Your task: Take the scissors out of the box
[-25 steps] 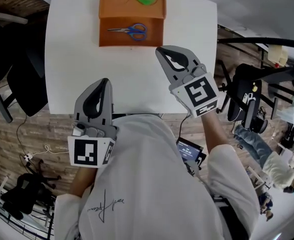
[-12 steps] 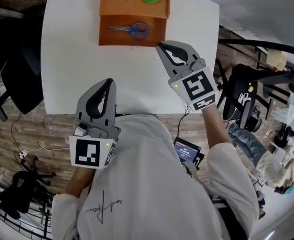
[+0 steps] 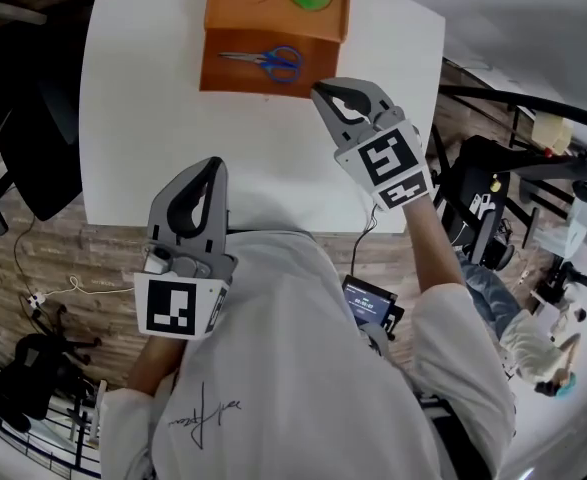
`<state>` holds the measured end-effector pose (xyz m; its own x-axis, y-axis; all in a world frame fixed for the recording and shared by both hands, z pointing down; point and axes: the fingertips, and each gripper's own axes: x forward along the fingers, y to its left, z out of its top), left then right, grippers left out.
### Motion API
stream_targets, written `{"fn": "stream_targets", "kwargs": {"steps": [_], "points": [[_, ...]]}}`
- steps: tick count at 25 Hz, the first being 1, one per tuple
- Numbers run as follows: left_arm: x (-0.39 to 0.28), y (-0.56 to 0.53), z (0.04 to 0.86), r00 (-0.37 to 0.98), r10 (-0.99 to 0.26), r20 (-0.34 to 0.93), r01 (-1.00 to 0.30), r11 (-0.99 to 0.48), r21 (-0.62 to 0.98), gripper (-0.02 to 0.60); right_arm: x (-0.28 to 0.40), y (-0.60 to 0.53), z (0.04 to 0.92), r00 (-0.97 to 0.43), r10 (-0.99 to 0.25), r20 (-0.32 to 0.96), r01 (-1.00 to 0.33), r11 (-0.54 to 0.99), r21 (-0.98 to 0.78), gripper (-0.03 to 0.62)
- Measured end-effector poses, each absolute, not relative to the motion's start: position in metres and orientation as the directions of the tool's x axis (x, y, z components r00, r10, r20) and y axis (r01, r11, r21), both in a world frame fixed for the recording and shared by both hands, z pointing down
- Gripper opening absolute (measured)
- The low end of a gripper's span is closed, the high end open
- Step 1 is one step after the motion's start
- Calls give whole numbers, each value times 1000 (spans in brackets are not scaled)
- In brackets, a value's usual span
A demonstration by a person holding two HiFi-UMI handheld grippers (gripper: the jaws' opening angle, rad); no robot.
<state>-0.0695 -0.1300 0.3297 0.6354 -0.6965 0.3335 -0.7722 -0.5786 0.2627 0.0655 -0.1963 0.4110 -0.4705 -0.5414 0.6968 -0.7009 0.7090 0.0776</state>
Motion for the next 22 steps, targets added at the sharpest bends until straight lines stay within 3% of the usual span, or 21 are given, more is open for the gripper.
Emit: {"fn": "stream_targets", "kwargs": {"steps": [22], "points": [[-66, -141, 340, 647, -668, 368, -763, -572, 302, 6, 67, -215, 455, -414, -418, 808, -624, 777, 82, 64]]}}
